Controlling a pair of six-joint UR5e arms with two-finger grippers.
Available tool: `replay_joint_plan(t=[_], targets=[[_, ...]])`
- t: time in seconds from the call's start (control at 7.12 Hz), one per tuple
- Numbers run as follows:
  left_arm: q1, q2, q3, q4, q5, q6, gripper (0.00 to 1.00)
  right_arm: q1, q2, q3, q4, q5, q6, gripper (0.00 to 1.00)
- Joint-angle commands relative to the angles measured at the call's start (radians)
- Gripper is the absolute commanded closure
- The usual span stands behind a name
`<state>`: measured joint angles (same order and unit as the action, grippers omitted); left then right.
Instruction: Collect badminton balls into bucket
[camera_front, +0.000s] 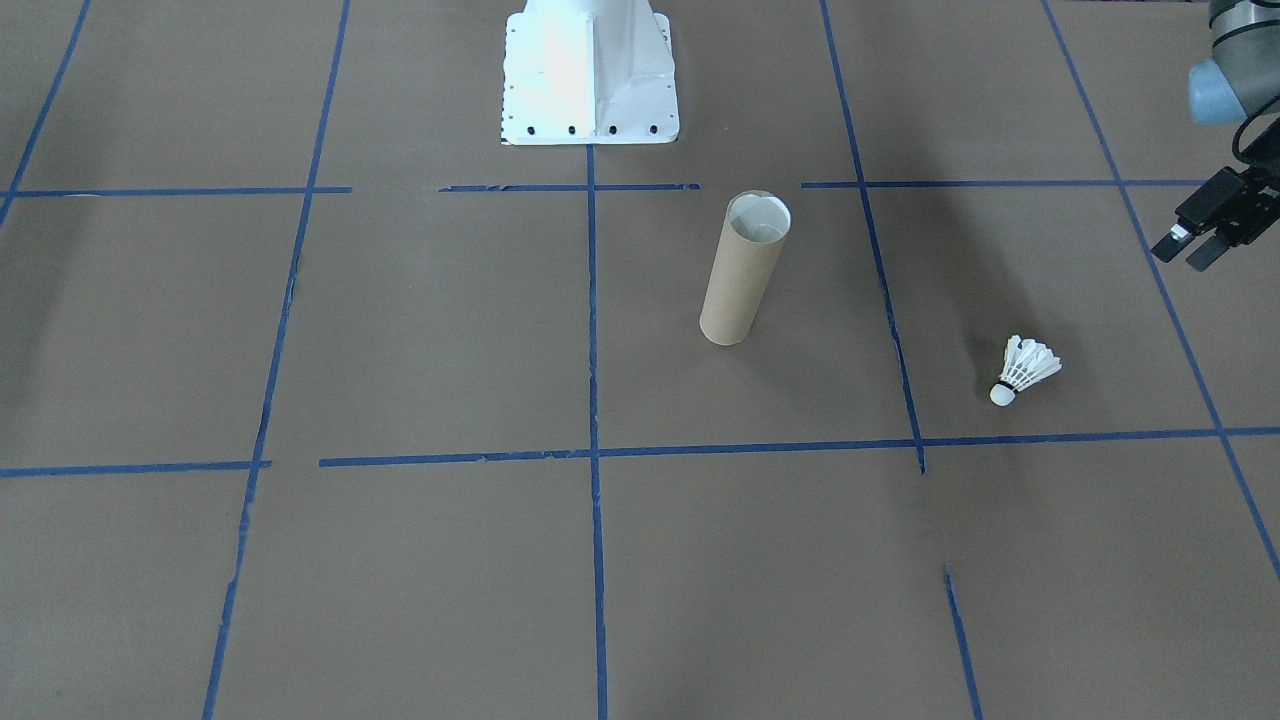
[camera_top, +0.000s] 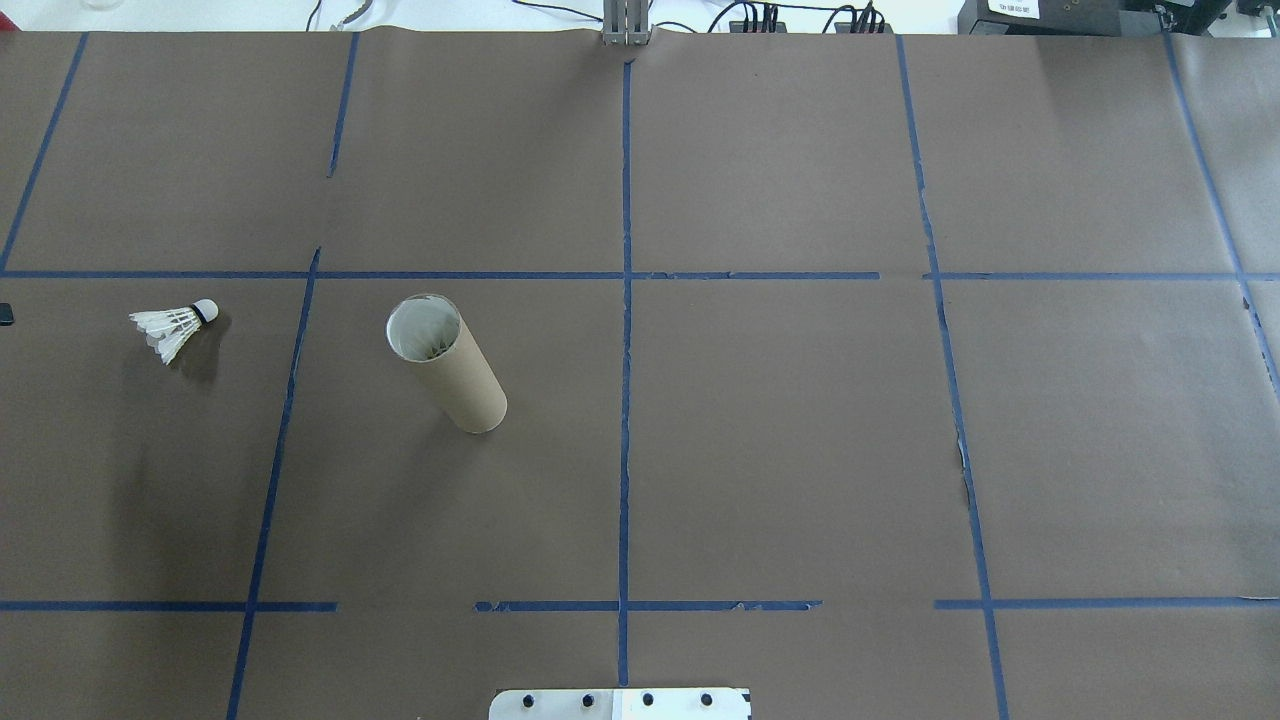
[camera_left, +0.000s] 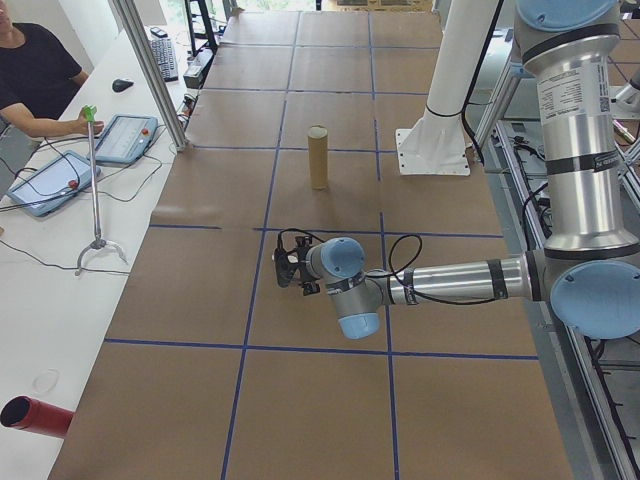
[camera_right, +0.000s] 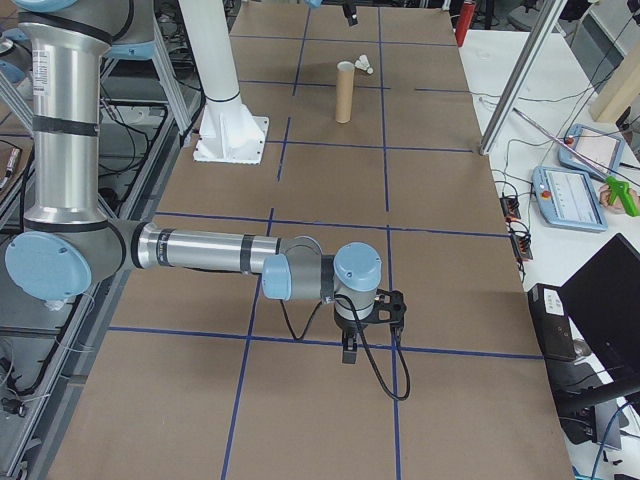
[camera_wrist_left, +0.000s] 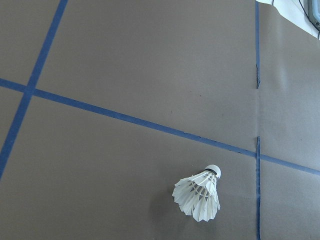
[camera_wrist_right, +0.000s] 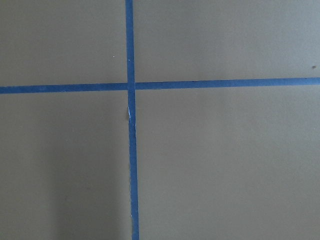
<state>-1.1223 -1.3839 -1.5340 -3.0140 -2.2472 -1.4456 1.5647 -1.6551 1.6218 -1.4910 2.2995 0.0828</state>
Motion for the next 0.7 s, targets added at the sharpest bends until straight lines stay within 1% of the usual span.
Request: replay_joint_plan(t=[0.0,0.14,0.28,0.42,0.56], targets=[[0.169,-0.052,0.04,-0.077,0.179,-0.176,0.0,0.0,0.0,0.001,0.0,0.0,0.0,0.0],[0.17,-0.093,0.072,-0.077,0.182,-0.22,0.0,0.0,0.0,0.001,0.0,0.0,0.0,0.0],[0.171,-0.134,0.11,-0.078,0.198,-0.258,0.0,0.0,0.0,0.001,0.0,0.0,0.0,0.0],[0.185,-0.144,0.123,-0.08,0.26,-0.26,0.0,0.0,0.0,0.001,0.0,0.0,0.0,0.0],[0.194,-0.176,0.159,-0.08,0.274,-0.26,0.0,0.0,0.0,0.001,0.0,0.0,0.0,0.0]])
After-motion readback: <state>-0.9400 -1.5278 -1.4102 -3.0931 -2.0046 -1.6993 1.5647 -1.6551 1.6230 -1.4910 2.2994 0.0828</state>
